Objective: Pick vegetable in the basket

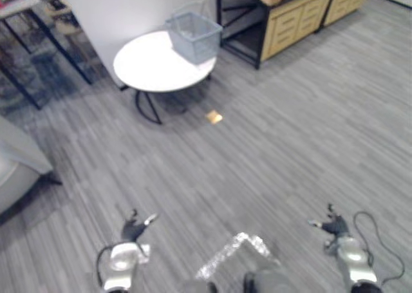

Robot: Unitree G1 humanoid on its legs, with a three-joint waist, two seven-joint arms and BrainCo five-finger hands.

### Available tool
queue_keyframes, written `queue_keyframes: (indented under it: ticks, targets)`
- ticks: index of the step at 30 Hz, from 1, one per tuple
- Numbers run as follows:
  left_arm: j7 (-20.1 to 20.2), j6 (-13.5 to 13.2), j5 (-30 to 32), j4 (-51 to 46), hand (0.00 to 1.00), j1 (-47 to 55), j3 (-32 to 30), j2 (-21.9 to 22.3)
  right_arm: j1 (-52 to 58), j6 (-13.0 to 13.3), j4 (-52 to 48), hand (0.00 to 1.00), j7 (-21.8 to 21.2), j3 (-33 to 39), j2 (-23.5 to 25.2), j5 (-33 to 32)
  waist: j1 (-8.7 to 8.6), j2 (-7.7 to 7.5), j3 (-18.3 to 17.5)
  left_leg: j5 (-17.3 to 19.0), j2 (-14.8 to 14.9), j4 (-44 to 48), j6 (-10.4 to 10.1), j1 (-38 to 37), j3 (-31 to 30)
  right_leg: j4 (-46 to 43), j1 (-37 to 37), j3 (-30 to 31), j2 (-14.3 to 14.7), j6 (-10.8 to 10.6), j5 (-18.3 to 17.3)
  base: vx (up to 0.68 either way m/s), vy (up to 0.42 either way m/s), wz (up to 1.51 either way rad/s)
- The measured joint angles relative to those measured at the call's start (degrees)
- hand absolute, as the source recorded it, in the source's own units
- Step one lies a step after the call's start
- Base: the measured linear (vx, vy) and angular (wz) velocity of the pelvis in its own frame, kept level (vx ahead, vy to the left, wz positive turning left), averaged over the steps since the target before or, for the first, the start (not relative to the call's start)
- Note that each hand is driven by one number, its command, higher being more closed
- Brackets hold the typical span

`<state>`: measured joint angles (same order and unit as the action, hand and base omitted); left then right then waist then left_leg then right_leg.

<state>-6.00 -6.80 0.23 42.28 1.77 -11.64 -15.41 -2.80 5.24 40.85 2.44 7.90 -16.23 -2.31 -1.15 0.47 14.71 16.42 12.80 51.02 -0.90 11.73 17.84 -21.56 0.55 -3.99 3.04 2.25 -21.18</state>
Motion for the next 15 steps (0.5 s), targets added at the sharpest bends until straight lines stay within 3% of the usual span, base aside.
queue_keyframes:
  ticks: [2, 3, 4, 6, 7, 9, 10, 11, 12, 13, 14, 15]
  targets:
    - [0.0, 0.4, -0.1, 0.1, 0.00, 1.8, 0.1, 0.5, -1.0, 0.0, -0.4, 0.00, 0.3, 0.0, -1.2, -0.2, 0.91, 0.43, 1.1, 0.8, 0.7, 7.2, -1.2, 5.7, -3.1, 0.8, -2.9, 2.1, 0.8, 1.4, -1.0, 0.16, -0.053, -0.52]
    - [-0.1, 0.4, -0.1, 0.0, 0.00, 2.1, 0.1, 0.5, -1.4, 0.0, -0.9, 0.00, 0.6, 0.1, -1.8, -0.4, 1.49, 0.40, 1.1, 1.0, 0.4, 5.8, -1.6, 7.4, -3.1, 1.7, -3.4, 3.0, 0.6, 1.4, -1.0, 0.29, 0.036, -0.62]
    - [-0.3, 0.4, -0.1, 0.0, 0.00, 2.1, 0.1, 0.5, -2.5, 0.0, -2.4, 0.00, 1.0, 0.1, -3.2, -0.5, 2.10, -0.24, 1.3, 0.7, -0.8, -0.9, -2.0, 10.2, -1.9, 3.9, -4.3, 4.1, -0.6, 1.4, -1.0, 0.38, 0.090, -0.57]
    - [-0.3, 0.3, -0.2, -0.8, 0.00, 2.2, 0.1, 0.6, -5.1, 0.1, -4.5, 0.00, 1.4, 0.0, -5.1, -0.6, 2.52, -0.09, 1.1, -2.1, -2.5, -17.2, -2.2, 12.1, 2.7, 7.9, -6.0, 4.6, -2.8, 1.3, -0.9, 0.42, 0.130, -0.41]
    - [-0.3, 0.1, -0.2, -1.5, 0.00, 2.2, 0.1, 0.7, -7.2, 0.1, -5.7, 0.00, 2.2, -0.1, -6.2, -1.0, 2.79, 0.35, 0.7, -5.7, -3.7, -27.5, -1.7, 12.5, 3.9, 10.5, -6.9, 5.1, -3.4, 0.7, -1.1, 0.51, 0.224, -0.48]
    - [-0.3, -0.3, -0.2, -2.0, 0.00, 3.6, -0.2, 0.6, -8.8, 0.4, -8.1, 0.00, 2.5, -1.4, -6.2, -0.9, 4.50, 0.24, -1.0, -9.7, -5.4, -31.1, 0.3, 12.5, 3.0, 9.5, -8.0, 6.9, -5.4, -2.7, -3.4, 0.61, 0.256, -0.59]
    - [-0.4, -0.3, -0.1, -1.9, 0.00, 4.6, -1.0, 1.2, -8.7, 0.5, -9.4, 0.00, 2.4, -2.2, -4.9, -0.3, 5.37, -2.35, -1.9, -11.1, -7.6, -30.3, 1.9, 11.1, 3.5, 1.5, -6.1, 6.7, -7.9, -5.9, -3.7, 0.59, 0.177, -0.37]
    - [-0.3, -0.2, -0.1, -1.7, 0.00, 5.0, -1.3, 2.2, -8.6, 0.5, -10.4, 0.00, 2.3, -2.1, -3.4, -0.1, 5.67, -3.21, -1.6, -10.7, -8.7, -28.7, 5.2, 9.3, 3.3, -8.2, -3.8, 6.4, -9.1, -8.8, -2.4, 0.93, 0.240, -0.07]
    - [-0.1, -0.1, -0.1, -0.9, 0.00, 5.2, -0.9, 2.7, -8.6, 0.3, -11.1, 0.00, 2.5, -1.9, -0.9, 0.1, 5.02, -4.82, -1.6, -7.4, -10.5, -27.7, 5.4, 5.7, 2.7, -22.0, -0.2, 7.0, -10.3, -13.7, 3.7, 0.78, 0.201, 0.33]
    - [0.0, 0.1, -0.1, -0.9, 0.00, 5.1, -0.6, 2.7, -8.7, 0.2, -11.7, 0.00, 2.6, -1.9, 0.0, 0.2, 4.39, -5.37, -1.5, -6.0, -11.6, -27.9, 5.4, 3.6, 1.5, -28.7, 1.6, 7.5, -10.2, -14.5, 8.9, 0.94, 0.182, 0.83]
    - [0.0, 0.3, -0.1, -0.9, 0.00, 4.6, 0.9, 2.9, -9.1, 0.2, -13.4, 0.00, 2.8, -1.9, 0.8, 0.6, 3.20, -5.35, -1.3, -3.7, -12.7, -29.8, 5.4, -2.8, -1.3, -41.1, 5.9, 6.9, -9.9, -12.1, 8.0, 0.76, 0.058, 0.77]
    - [0.0, 0.3, -0.1, -1.0, 0.00, 4.5, 1.7, 3.2, -9.8, 0.2, -14.7, 0.00, 3.5, -2.0, 0.9, 2.0, 2.91, -4.52, -0.9, -3.1, -12.7, -32.7, 4.8, -7.6, -2.9, -43.6, 8.0, 5.3, -9.6, -9.3, 6.6, 0.76, 0.028, 0.69]
